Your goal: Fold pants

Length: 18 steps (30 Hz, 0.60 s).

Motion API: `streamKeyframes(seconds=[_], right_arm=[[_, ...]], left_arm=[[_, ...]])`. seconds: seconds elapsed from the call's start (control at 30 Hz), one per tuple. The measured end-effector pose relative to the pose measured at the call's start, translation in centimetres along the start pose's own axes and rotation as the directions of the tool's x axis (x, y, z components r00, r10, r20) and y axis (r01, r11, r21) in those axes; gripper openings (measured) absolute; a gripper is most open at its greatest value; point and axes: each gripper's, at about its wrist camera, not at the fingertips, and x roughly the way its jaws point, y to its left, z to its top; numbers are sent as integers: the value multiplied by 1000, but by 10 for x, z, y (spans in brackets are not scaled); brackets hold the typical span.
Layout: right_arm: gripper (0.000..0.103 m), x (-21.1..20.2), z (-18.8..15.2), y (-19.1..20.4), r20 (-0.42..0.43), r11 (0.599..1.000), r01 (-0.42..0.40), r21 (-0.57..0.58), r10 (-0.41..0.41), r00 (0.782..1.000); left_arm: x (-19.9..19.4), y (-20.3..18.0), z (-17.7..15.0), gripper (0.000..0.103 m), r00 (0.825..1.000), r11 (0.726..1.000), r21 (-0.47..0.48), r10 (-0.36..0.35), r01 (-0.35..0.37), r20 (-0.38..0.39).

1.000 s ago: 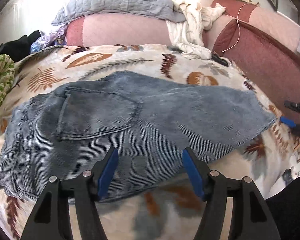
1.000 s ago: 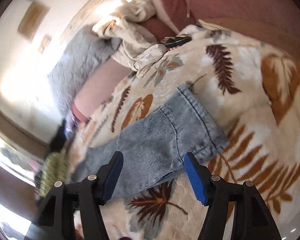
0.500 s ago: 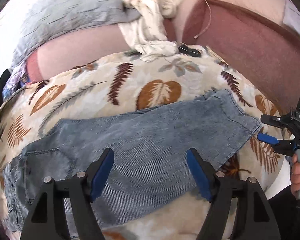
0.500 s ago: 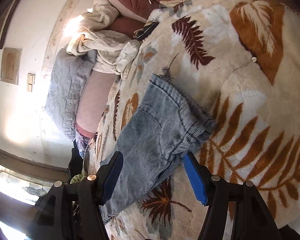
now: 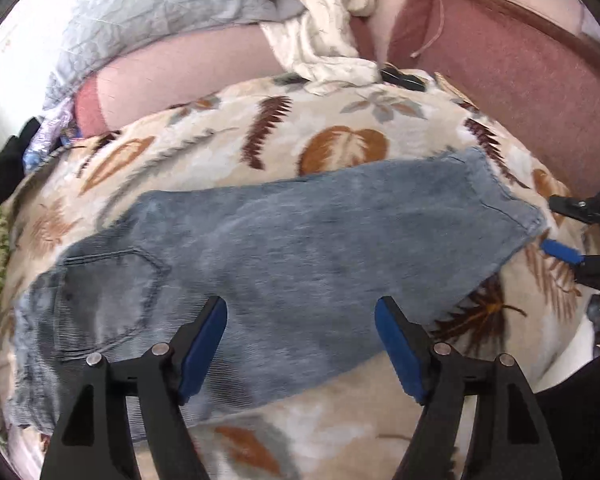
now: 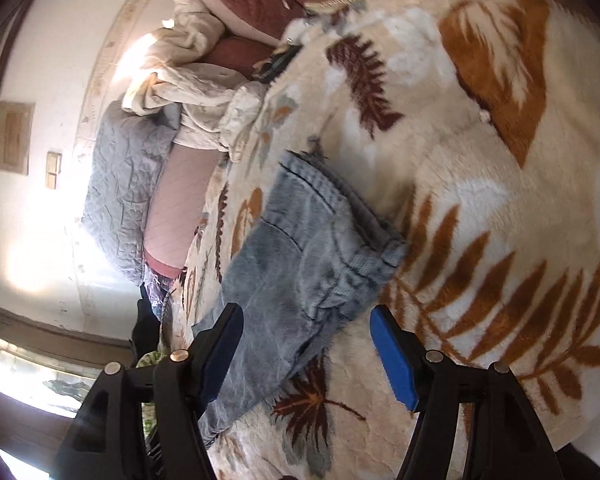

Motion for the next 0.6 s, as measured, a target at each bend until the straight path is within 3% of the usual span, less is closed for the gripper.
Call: streamKeyframes(seconds=[0.1,0.2,0.27,0.37,0.47,0.6], right_arm=[[69,-5,-3,17,55,997,16,-73,-12,998],[69,-6,-2,42,116,986,13,-165,6,993],[69,2,6,56,95,984,-38,-177,55,994],[69,18,16,76,94,974,-21,-225,43,995],[69,44,34,90,50,970,-58,-236,72,996],[69,84,49,104,11,955,-2,-296,6,1000]], left_arm=[[-10,4,-3,77,999,1000,8,22,-23,40],[-8,8,-5,77,1000,1000,0,16,-16,24],[-3,9,-5,77,1000,1000,-14,10,-9,12],[4,4,-4,77,1000,1000,-18,-22,22,0],[10,-3,-2,77,1000,1000,-7,-24,23,-8],[19,-4,1,77,999,999,-33,-35,34,-20]])
